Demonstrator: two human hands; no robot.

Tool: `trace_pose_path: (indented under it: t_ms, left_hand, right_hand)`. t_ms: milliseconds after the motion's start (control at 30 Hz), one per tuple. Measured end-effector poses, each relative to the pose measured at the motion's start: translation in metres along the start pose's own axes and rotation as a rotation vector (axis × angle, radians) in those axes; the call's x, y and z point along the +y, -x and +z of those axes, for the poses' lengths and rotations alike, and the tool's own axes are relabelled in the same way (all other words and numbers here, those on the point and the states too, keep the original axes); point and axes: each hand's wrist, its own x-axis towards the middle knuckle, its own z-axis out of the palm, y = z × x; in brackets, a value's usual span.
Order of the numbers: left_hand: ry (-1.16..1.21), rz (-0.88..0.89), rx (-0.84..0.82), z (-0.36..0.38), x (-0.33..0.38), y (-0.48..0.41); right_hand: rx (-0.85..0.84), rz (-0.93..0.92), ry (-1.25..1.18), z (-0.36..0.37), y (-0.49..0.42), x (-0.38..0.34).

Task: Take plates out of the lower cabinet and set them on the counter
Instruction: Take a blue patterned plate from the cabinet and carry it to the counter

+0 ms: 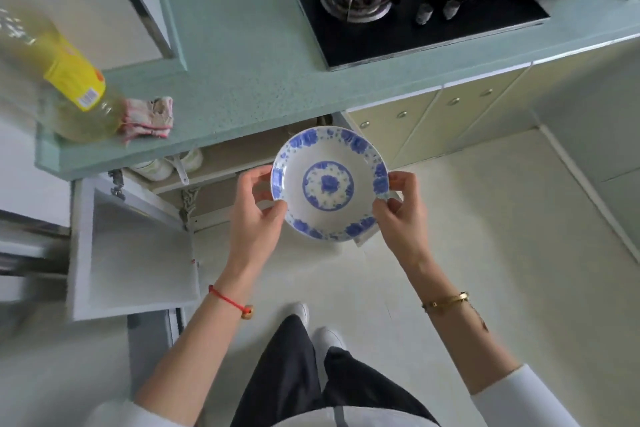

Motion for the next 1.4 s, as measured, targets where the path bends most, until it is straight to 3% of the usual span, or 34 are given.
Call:
trace_pose_path:
  t_ms: [367,667,967,1400]
  left_hand:
    - [0.051,0.058,-0.419,0.029,0.058,-0.003]
    - [0.020,0.061,-0.748,0.116,0.083,0.005]
    - [-0.017,0.137,-0.908,0.273,0.126,0.006]
    - [0.005,0.196,-0.927,0.543,0.201,-0.024]
  right_hand:
    - [0.459,0.071,-0.040,-0.049,0.063,-0.027]
    - [0.784,0.166,-0.042,-0.113,0.099,-0.027]
    - [0.959,0.197,-0.093,-0.231,0.057,0.000]
    - [1.020,0.153,-0.082,-0.461,-0.091,0.016]
